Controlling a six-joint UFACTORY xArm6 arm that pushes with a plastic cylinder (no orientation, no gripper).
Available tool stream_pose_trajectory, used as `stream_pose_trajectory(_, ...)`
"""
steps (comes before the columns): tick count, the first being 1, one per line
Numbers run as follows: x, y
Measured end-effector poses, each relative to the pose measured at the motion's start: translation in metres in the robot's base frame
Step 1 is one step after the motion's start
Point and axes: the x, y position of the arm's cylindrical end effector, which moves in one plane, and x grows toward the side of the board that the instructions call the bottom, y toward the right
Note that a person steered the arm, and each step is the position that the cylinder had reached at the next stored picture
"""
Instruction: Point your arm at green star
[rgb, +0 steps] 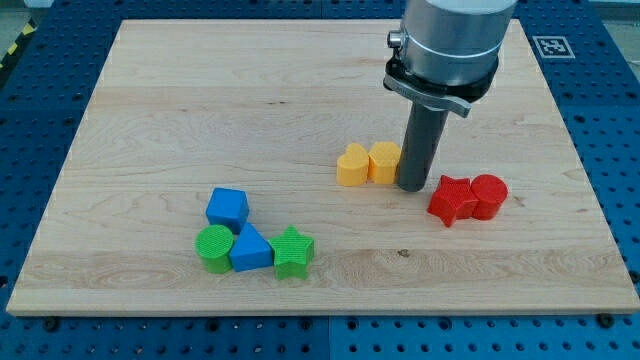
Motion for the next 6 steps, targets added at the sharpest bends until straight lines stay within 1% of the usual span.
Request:
stream_pose_trajectory(1, 0.006, -0.006)
stream_pose_trajectory(2, 0.028, -0.016)
stream_pose_trajectory(4, 0.123, -0.043)
stream_pose_trajectory(6, 0.128, -0.118)
